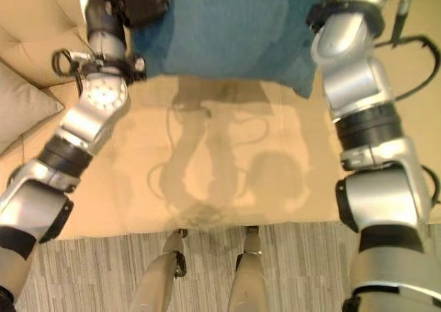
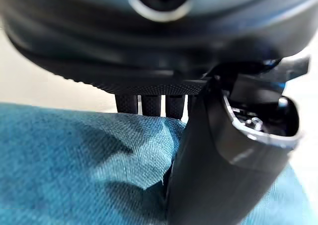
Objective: Pick up all the scattered cushions and arrange them neatly on the sofa.
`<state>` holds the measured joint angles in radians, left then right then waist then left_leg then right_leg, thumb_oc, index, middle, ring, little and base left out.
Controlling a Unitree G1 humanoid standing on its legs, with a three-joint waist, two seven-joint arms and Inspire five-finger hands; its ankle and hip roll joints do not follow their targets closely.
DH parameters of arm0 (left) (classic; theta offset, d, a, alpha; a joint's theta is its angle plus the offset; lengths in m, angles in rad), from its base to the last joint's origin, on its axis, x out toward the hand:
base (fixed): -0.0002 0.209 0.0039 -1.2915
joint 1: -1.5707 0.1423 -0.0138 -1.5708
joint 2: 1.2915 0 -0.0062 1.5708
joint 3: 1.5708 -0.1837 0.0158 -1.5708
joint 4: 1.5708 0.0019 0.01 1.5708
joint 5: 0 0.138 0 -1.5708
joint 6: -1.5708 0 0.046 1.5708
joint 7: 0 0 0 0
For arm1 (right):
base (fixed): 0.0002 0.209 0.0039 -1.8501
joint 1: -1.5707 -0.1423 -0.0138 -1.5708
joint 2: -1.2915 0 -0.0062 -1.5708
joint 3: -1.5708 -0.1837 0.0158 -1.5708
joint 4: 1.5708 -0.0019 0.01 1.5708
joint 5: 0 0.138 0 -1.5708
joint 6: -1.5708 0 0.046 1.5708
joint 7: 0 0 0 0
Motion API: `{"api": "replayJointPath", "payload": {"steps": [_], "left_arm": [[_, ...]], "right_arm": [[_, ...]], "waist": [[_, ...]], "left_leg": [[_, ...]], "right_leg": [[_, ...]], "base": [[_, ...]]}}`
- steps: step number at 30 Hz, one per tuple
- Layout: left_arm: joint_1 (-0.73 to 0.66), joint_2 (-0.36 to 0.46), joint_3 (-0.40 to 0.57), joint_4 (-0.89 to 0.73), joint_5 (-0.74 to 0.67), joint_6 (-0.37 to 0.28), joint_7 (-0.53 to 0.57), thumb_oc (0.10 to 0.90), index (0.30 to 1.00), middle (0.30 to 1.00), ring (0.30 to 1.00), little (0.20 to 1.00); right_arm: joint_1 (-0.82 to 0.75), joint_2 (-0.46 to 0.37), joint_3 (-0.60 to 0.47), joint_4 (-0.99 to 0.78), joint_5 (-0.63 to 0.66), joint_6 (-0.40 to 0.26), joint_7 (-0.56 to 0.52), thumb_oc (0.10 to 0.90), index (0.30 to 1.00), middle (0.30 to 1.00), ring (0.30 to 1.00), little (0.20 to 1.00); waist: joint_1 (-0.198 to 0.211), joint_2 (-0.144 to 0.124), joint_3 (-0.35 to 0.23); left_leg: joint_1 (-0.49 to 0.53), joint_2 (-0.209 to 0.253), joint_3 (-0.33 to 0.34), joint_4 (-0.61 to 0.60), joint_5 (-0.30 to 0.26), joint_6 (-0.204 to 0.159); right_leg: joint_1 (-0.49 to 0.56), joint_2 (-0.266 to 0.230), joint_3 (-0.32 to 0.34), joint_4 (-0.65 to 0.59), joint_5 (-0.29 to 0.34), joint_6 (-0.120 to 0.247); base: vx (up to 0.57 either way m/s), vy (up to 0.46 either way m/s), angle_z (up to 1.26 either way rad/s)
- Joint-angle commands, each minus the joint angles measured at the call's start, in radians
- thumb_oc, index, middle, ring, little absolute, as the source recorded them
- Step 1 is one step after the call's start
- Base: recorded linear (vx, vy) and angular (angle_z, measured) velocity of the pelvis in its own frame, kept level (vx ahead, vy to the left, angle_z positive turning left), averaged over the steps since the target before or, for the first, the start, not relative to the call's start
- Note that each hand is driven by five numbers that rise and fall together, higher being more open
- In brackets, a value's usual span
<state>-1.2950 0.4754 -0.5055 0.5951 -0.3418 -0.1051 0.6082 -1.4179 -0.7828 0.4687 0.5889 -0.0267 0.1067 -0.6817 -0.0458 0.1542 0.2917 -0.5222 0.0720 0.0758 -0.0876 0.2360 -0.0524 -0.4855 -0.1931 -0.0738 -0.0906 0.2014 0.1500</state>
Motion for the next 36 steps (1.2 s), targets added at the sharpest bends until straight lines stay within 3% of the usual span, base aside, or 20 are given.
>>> {"api": "replayJointPath", "payload": {"steps": [1,2,4,9,13,18,23,28,33,36], "left_arm": [[-0.23,-0.032,-0.05,0.14,-0.016,-0.13,0.029,0.8,0.9,0.9,0.9,0.9],[-0.22,-0.052,-0.043,0.242,-0.079,-0.113,-0.001,0.8,0.9,0.9,0.9,0.9],[-0.215,-0.074,-0.052,0.341,-0.146,-0.099,-0.066,0.8,0.9,0.9,0.9,0.9],[-0.102,-0.169,-0.02,0.573,-0.147,0.023,-0.161,0.8,0.9,0.9,0.9,0.9],[-0.022,-0.221,0.008,0.658,-0.112,0.071,-0.17,0.8,0.9,0.9,0.9,0.9],[0.013,-0.228,0.041,0.679,-0.091,0.093,-0.15,0.8,0.9,0.9,0.9,0.9],[0.022,-0.166,0.1,0.56,-0.173,0.063,-0.159,0.8,0.9,0.9,0.9,0.9],[0.103,-0.076,0.145,0.332,-0.135,0.045,-0.153,0.8,0.9,0.9,0.9,0.9],[0.295,-0.019,0.258,0.162,-0.081,0.044,-0.173,0.8,0.9,0.9,0.9,0.9],[0.491,-0.001,0.348,0.037,-0.049,0.039,-0.188,0.8,0.9,0.9,0.9,0.9]], "right_arm": [[-0.292,0.09,0.148,0.075,0.057,-0.189,-0.036,0.507,0.46,0.46,0.46,0.46],[-0.291,0.109,0.159,0.108,0.091,-0.194,-0.01,0.8,0.9,0.9,0.9,0.9],[-0.303,0.14,0.185,0.167,0.157,-0.188,0.03,0.8,0.9,0.9,0.9,0.9],[-0.247,0.166,0.188,0.226,0.295,-0.212,0.129,0.8,0.9,0.9,0.9,0.9],[-0.201,0.177,0.155,0.243,0.36,-0.227,0.162,0.8,0.9,0.9,0.9,0.9],[-0.134,0.167,0.067,0.164,0.462,-0.266,0.16,0.8,0.9,0.9,0.9,0.9],[0.006,0.107,-0.088,-0.007,0.519,-0.305,0.142,0.8,0.9,0.9,0.9,0.9],[0.232,0.081,-0.272,-0.178,0.527,-0.319,0.157,0.8,0.9,0.9,0.9,0.9],[0.523,0.11,-0.48,-0.266,0.536,-0.335,0.213,0.8,0.9,0.9,0.9,0.9],[0.703,0.155,-0.612,-0.314,0.547,-0.364,0.235,0.8,0.9,0.9,0.9,0.9]], "waist": [[0.009,-0.012,-0.025],[0.008,-0.008,-0.022],[0.008,-0.006,-0.021],[0.003,-0.01,-0.032],[0.0,-0.019,-0.044],[-0.007,-0.034,-0.05],[-0.006,-0.039,-0.054],[0.0,-0.044,-0.061],[0.002,-0.059,-0.081],[0.003,-0.072,-0.104]], "left_leg": [[-0.003,-0.018,-0.021,0.0,-0.106,-0.04],[-0.014,-0.021,-0.019,0.0,-0.101,-0.04],[-0.026,-0.023,-0.019,0.0,-0.098,-0.041],[-0.027,-0.029,-0.021,0.0,-0.095,-0.04],[-0.011,-0.031,-0.025,0.0,-0.1,-0.038],[0.015,-0.031,-0.033,0.0,-0.108,-0.04],[0.06,-0.032,-0.042,0.0,-0.116,-0.041],[0.124,-0.032,-0.051,0.0,-0.136,-0.035],[0.194,-0.032,-0.052,0.0,-0.156,-0.025],[0.231,-0.032,-0.051,0.0,-0.171,-0.02]], "right_leg": [[-0.061,0.051,0.048,0.063,-0.092,-0.011],[-0.069,0.051,0.05,0.056,-0.084,-0.011],[-0.079,0.05,0.052,0.043,-0.072,-0.01],[-0.083,0.05,0.056,0.031,-0.062,-0.014],[-0.066,0.052,0.055,0.025,-0.066,-0.019],[-0.035,0.054,0.049,0.024,-0.073,-0.022],[0.022,0.049,0.032,0.022,-0.082,-0.023],[0.094,0.044,0.018,0.023,-0.104,-0.025],[0.173,0.04,0.001,0.025,-0.129,-0.029],[0.218,0.045,-0.007,0.023,-0.144,-0.031]], "base": [[-0.01,0.007,-0.07],[-0.03,0.02,-0.09],[0.0,0.001,-0.07],[0.03,-0.006,-0.02],[0.02,-0.001,-0.1],[0.02,-0.006,-0.06],[0.03,-0.007,0.16],[0.07,-0.004,0.02],[0.07,-0.014,0.11],[0.08,-0.007,0.07]]}}
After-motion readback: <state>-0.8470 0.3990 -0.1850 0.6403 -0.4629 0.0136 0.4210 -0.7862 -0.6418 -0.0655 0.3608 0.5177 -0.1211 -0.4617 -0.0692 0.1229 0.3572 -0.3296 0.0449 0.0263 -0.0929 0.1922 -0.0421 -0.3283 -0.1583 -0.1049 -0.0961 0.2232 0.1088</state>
